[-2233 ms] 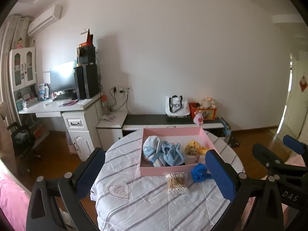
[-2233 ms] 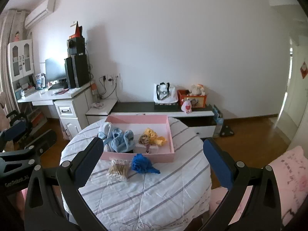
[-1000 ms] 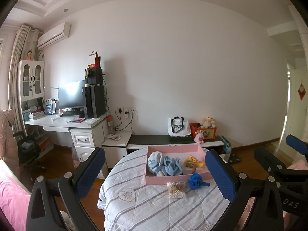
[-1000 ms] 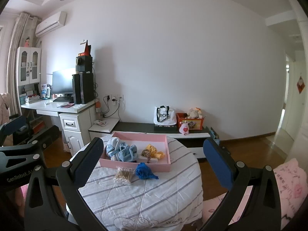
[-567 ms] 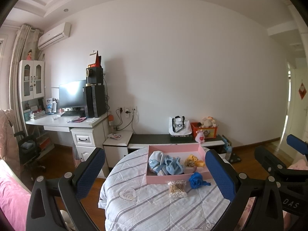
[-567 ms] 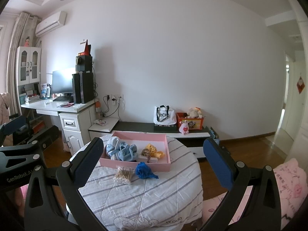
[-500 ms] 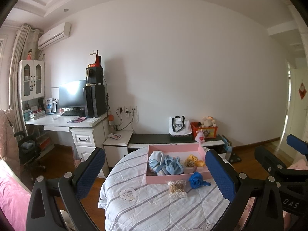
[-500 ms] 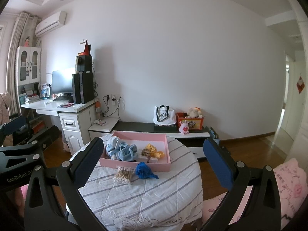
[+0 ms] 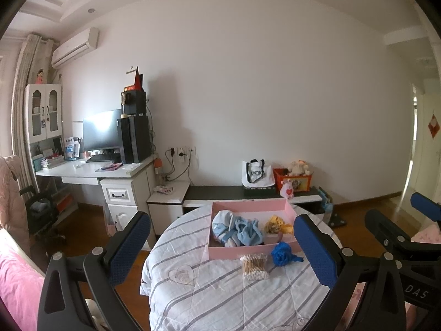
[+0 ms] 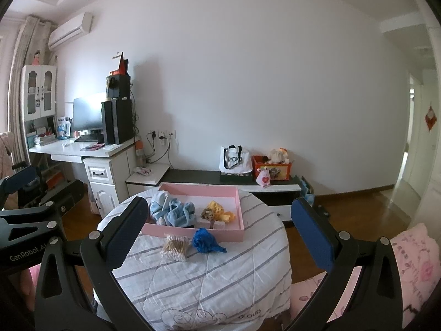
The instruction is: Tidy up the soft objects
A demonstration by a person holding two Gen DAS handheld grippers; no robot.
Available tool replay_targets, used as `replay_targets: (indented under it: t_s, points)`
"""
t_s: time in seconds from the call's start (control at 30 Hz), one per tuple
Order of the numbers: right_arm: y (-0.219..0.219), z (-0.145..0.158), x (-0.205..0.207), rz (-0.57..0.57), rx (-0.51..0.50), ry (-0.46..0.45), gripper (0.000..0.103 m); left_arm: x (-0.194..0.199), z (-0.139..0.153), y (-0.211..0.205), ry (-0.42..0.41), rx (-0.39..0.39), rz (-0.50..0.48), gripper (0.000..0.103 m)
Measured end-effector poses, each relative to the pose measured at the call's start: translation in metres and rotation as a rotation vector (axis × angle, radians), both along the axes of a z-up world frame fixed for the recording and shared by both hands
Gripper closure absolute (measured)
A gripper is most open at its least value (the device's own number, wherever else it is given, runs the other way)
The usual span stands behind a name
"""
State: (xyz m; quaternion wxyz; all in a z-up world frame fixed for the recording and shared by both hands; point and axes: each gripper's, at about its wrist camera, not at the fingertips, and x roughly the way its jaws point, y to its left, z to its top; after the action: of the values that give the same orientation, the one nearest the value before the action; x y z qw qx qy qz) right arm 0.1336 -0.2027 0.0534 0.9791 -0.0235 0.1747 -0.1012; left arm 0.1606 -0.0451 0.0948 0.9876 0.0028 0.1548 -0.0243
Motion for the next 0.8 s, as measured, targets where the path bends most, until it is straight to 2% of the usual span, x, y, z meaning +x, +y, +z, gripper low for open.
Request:
replay_targets:
  t_s: [0.4,0.8]
  points:
    - [-0.017,-0.028,0.033,-0.01,0.039,0.095,0.0,0.044,-0.016,-0.006,0.104,0.027,-0.014,0.0]
    - [-0.052,-0.089,0.102,-0.064,0.106,0.302,0.0,0.132,-0.053,-0.021,0.295,0.059,-0.034,0.0]
